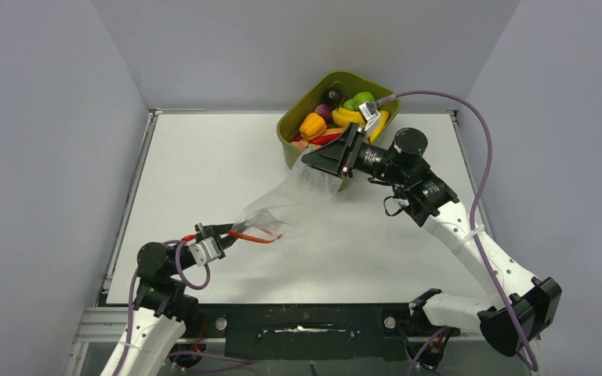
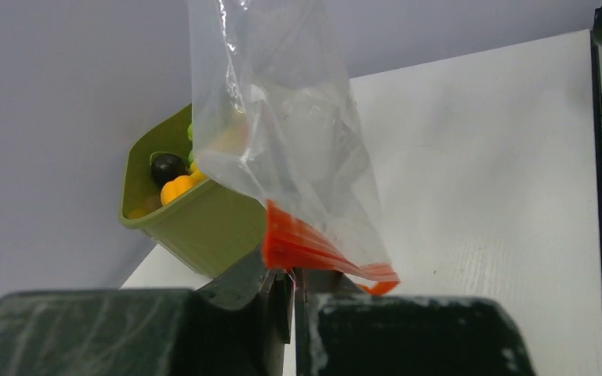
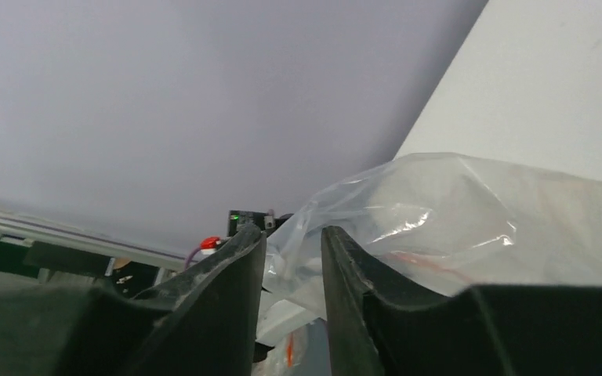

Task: Place the food in the zip-top bag and seal the zipper
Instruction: Adjust the zipper food storage bag at the center of the board.

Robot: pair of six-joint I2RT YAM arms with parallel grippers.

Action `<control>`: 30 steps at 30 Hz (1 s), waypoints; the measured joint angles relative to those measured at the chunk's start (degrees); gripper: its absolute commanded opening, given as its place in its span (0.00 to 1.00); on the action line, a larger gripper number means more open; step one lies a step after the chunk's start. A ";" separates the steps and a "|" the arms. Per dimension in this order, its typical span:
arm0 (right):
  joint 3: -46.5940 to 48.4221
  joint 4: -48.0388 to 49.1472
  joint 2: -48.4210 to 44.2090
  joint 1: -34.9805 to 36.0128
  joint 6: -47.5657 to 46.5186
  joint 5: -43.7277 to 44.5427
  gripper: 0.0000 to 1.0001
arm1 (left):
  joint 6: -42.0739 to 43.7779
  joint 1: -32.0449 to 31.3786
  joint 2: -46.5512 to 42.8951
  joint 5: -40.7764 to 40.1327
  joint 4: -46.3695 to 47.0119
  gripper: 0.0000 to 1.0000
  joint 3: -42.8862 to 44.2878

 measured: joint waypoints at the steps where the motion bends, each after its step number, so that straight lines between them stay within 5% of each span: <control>1: 0.02 -1.18 0.00 -0.02 -0.76 0.63 0.49 | -0.55 0.00 -0.90 -0.04 -0.81 0.00 0.04; 7: 1.31 -13.11 -0.07 -0.11 -9.70 8.35 0.71 | -4.55 0.00 -5.62 -2.21 -7.93 0.00 2.89; 18: 3.67 -24.30 -2.32 0.87 -21.09 19.69 0.74 | -16.00 0.00 -6.43 -8.20 -19.74 0.00 14.14; 30: 8.37 -27.82 -2.32 13.90 -30.80 30.23 0.74 | -29.94 0.00 -4.70 -20.39 -34.40 0.00 23.89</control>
